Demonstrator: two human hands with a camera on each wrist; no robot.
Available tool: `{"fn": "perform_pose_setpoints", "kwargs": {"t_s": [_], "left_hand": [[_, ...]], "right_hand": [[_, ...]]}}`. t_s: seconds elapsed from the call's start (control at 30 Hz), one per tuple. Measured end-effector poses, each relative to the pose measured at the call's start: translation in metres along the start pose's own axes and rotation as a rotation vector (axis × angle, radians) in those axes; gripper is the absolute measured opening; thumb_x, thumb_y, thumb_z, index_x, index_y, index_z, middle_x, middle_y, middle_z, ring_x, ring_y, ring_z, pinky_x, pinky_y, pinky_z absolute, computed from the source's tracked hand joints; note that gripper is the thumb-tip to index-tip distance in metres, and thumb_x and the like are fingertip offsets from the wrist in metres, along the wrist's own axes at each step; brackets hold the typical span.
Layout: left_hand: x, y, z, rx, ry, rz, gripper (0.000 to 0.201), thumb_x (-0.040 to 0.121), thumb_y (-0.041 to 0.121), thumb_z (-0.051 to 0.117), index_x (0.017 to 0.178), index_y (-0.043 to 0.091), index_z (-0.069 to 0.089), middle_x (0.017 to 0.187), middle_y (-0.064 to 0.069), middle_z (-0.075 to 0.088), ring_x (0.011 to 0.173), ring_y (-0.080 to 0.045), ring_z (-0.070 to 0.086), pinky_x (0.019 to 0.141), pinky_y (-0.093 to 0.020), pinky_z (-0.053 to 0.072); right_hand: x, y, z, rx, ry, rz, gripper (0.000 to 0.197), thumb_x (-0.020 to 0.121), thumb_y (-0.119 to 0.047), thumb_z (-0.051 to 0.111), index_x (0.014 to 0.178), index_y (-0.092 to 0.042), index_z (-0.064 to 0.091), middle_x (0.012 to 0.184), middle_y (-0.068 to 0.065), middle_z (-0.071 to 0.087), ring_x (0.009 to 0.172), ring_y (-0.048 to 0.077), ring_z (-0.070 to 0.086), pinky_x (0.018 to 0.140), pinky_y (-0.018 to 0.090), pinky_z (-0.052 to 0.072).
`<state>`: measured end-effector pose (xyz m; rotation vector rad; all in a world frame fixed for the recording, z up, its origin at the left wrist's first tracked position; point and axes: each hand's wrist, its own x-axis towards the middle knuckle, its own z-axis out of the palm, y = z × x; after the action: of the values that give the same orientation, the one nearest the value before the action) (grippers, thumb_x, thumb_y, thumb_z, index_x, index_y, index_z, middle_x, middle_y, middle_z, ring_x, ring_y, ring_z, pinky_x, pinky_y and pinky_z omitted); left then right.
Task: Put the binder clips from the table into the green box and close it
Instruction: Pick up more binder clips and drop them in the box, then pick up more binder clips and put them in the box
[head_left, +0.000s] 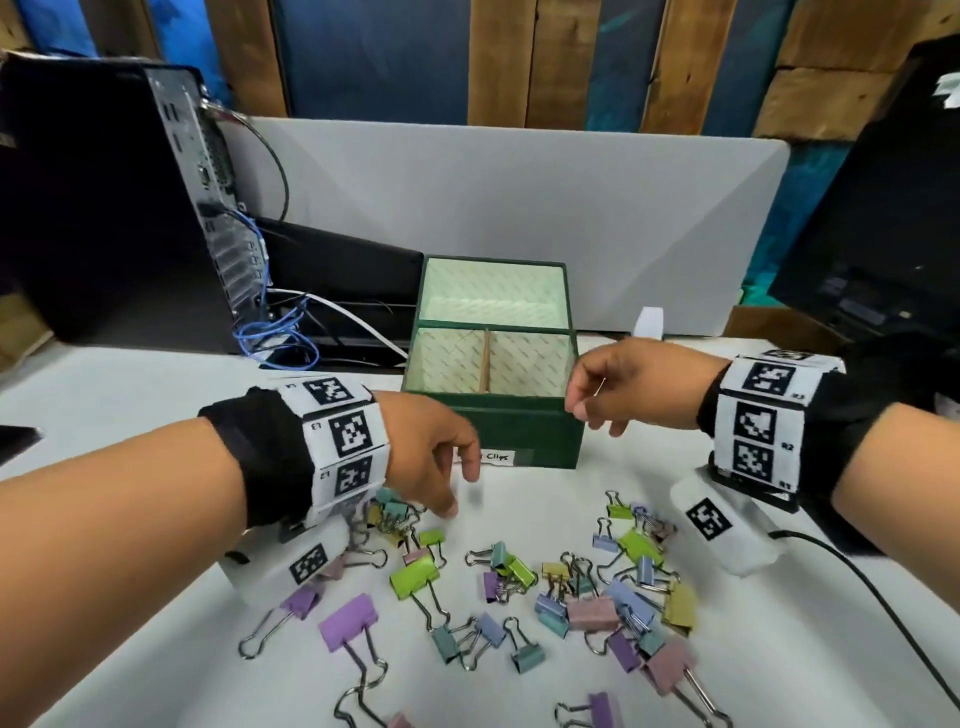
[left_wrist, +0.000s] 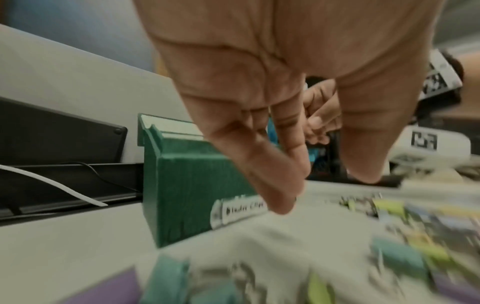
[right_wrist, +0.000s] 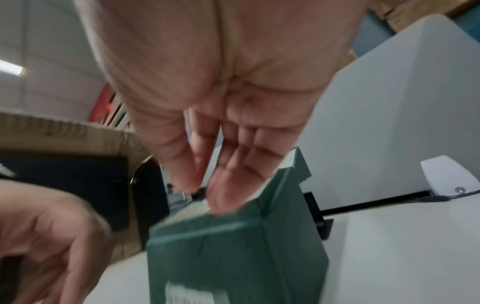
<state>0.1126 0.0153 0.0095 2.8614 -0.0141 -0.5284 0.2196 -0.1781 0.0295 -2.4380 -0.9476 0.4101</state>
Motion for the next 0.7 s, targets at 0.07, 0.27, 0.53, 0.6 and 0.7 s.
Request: {"fn": "perform_pose_setpoints", "kwargs": {"t_s": [0.07,0.27,0.53,0.6,0.7], "left_hand": [[-0.001,0.001,0.01,0.113,-0.054,-0.017,0.037,0.073,0.038,0.073,0.106,0.038,0.058,0.097,0.012,0.064,0.075,-0.005,0.058,0.074,-0.021,0.048],[-0.001,0.012,0.025,0.243,-0.117,0.017,0.052,0.072,0.046,0.072,0.119,0.047,0.05,0.115,0.011,0.055,0.099,-0.012,0.056,0.087,-0.027,0.047],[0.009,0.037,0.036,0.271,-0.094,0.144,0.056,0.078,0.038,0.07,0.128,0.046,0.045,0.126,0.002,0.048,0.113,-0.018,0.05,0.082,-0.026,0.038],[0.011,0.04,0.039,0.284,-0.061,0.16,0.048,0.081,0.035,0.067,0.125,0.042,0.049,0.124,0.003,0.051,0.112,-0.017,0.052,0.081,-0.026,0.039],[0.013,0.041,0.04,0.256,-0.089,0.156,0.04,0.082,0.033,0.066,0.12,0.037,0.055,0.118,0.005,0.058,0.105,-0.015,0.055,0.084,-0.027,0.043]], "right_hand": [[-0.009,0.001,0.009,-0.194,-0.175,0.031,0.009,0.085,-0.017,0.061,0.085,-0.025,0.066,0.074,-0.012,0.064,0.066,0.003,0.059,0.066,0.017,0.053],[-0.014,0.017,0.031,-0.595,-0.373,0.141,0.045,0.083,-0.03,0.064,0.125,-0.037,0.05,0.129,-0.007,0.051,0.112,0.014,0.053,0.095,0.029,0.044],[-0.018,0.012,0.039,-0.533,-0.446,0.137,0.052,0.075,-0.049,0.069,0.123,-0.045,0.051,0.118,-0.008,0.05,0.11,0.014,0.054,0.092,0.025,0.043],[-0.018,0.01,0.045,-0.572,-0.427,0.087,0.051,0.076,-0.044,0.071,0.123,-0.042,0.052,0.121,-0.006,0.053,0.108,0.015,0.055,0.087,0.025,0.043],[-0.016,0.01,0.052,-0.59,-0.367,0.037,0.042,0.078,-0.032,0.072,0.117,-0.035,0.057,0.117,-0.002,0.057,0.104,0.018,0.057,0.084,0.029,0.046]]}}
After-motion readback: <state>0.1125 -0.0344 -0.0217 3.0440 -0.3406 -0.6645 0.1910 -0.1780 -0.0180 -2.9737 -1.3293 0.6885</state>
